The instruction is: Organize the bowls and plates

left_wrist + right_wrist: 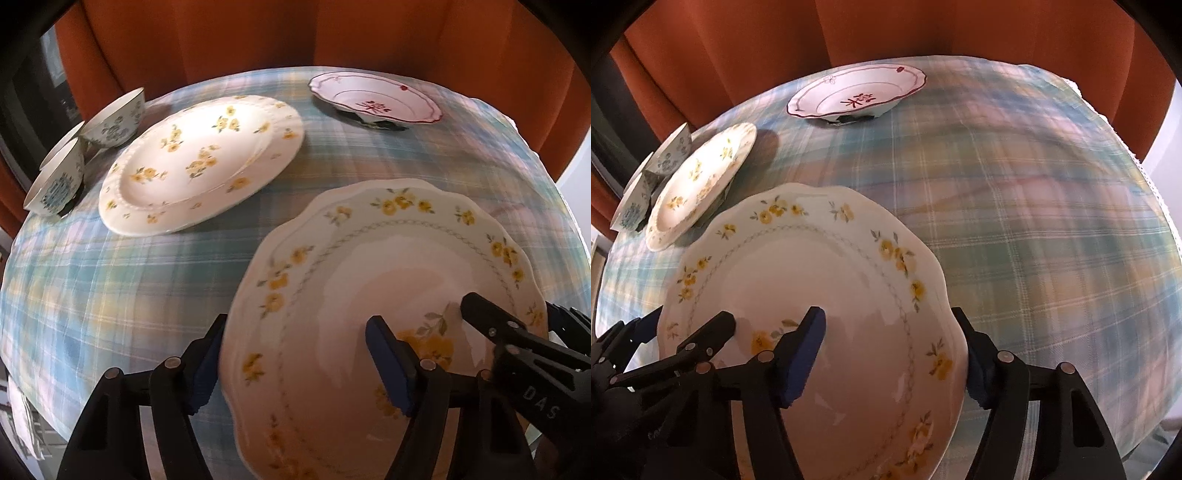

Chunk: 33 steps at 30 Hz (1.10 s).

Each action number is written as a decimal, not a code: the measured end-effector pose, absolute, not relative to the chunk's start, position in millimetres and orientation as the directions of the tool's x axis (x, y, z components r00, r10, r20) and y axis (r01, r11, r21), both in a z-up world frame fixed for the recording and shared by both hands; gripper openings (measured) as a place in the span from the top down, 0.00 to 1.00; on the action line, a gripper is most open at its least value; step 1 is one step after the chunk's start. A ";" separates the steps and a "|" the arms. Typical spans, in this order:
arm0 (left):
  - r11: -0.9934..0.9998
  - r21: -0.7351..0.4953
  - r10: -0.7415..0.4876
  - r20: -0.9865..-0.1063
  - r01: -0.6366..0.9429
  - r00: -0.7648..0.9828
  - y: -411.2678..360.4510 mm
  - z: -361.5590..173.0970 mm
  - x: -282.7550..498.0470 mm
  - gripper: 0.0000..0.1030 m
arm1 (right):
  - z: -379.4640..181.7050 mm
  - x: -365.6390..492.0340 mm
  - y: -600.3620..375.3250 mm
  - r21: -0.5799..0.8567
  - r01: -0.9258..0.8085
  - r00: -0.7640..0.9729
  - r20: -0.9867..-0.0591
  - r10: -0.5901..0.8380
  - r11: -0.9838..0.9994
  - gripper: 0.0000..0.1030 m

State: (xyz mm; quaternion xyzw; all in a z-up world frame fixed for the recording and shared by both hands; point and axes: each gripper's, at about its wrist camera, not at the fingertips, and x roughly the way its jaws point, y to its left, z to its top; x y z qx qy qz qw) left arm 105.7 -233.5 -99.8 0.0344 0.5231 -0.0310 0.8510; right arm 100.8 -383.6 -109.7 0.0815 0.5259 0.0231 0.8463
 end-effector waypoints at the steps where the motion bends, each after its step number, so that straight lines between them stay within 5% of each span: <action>1: 0.996 0.023 -0.017 -0.893 0.082 0.450 -233.4 -99.6 106.9 0.27 | -110.3 100.9 -383.6 0.158 0.049 0.444 -0.888 0.120 0.986 0.34; 17: 0.992 -0.003 -0.062 -0.889 0.129 0.454 -202.2 -85.8 104.1 0.28 | -90.3 99.8 -359.7 0.116 0.066 0.462 -0.884 0.073 0.991 0.34; 33: 0.980 -0.033 -0.128 -0.858 0.195 0.497 -76.4 -58.6 116.0 0.29 | -55.0 95.5 -236.9 0.069 0.130 0.511 -0.860 -0.007 0.989 0.34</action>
